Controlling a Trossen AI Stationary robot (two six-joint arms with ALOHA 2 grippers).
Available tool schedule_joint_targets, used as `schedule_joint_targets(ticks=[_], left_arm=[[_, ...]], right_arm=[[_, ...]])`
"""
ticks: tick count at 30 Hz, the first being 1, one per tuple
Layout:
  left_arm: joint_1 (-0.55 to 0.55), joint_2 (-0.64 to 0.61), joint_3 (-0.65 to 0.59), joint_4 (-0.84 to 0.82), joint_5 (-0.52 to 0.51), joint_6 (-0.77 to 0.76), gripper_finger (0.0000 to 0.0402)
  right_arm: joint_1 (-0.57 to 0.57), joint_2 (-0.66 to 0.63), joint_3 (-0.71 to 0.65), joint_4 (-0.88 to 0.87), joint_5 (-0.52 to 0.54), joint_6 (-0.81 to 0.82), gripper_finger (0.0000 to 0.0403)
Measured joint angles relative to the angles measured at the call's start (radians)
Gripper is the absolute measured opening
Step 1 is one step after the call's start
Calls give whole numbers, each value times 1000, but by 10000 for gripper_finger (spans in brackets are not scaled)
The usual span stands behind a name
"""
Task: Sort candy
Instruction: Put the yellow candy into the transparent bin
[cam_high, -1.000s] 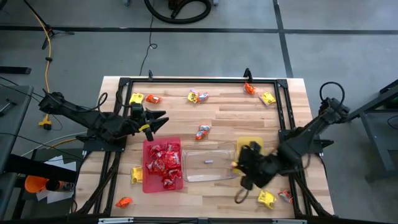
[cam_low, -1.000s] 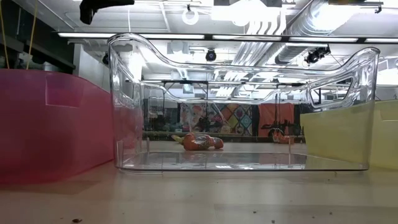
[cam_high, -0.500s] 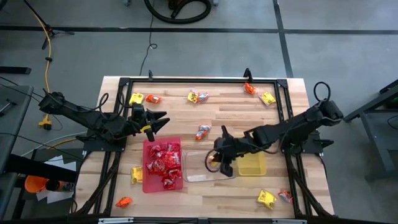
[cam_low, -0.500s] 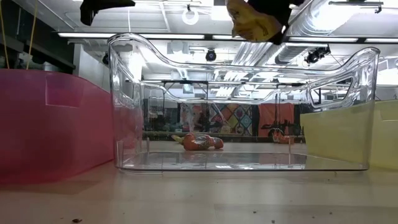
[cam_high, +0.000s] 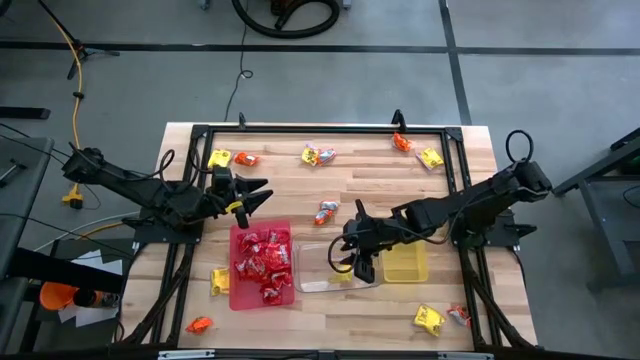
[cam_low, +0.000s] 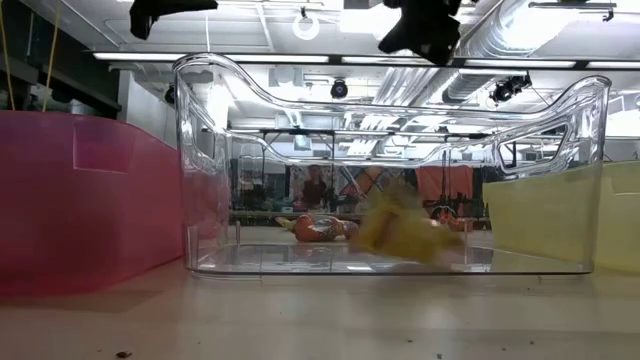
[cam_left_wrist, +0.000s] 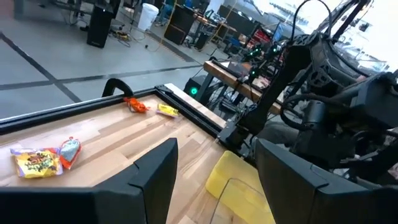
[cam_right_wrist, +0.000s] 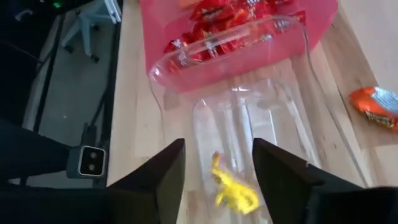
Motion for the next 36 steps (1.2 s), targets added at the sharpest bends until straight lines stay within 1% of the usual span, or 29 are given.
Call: schedule_joint_targets(ticks=[2, 4, 6, 8, 11, 13, 15, 17, 18, 21, 24, 27, 31, 33, 36], left_arm=[[6, 3, 1, 57, -1, 0, 202], [24, 27, 37, 71, 0, 6, 202], [56, 55, 97, 13, 1, 35, 202], [105, 94, 190, -86, 1, 63, 202], [227, 165, 371, -387, 37, 66, 202], [341, 229, 503, -655, 86, 47, 202], [472, 298, 608, -903, 123, 45, 202], [613, 361, 661, -1119, 158, 58, 202], [684, 389, 666, -1194, 188, 70, 202], [867, 452, 621, -1315, 299, 97, 202], [981, 488, 507, -1310, 356, 130, 202], [1038, 503, 368, -1254, 360, 132, 202], [1078, 505, 198, -1103, 366, 151, 202], [1090, 505, 144, -1033, 369, 147, 202], [1102, 505, 95, -943, 370, 149, 202]], right_arm=[[-9, 0, 17, -20, -1, -20, 191], [-24, 0, 46, -53, -1, -34, 195], [-46, -1, 80, -96, 0, -56, 195], [-72, -2, 116, -155, 1, -81, 195], [-116, -2, 177, -236, 0, -123, 195], [-145, -2, 208, -277, 1, -152, 195], [-172, -2, 230, -299, 2, -170, 195], [-193, -2, 244, -302, 2, -175, 195], [-202, -2, 246, -302, 3, -174, 195], [-214, -2, 246, -307, 2, -153, 195], [-211, -2, 242, -318, 2, -140, 195], [-199, -2, 242, -327, 1, -127, 195], [-183, -2, 241, -330, 13, -127, 195], [-176, -2, 241, -330, 37, -127, 195], [-171, -2, 241, -329, 71, -122, 195]])
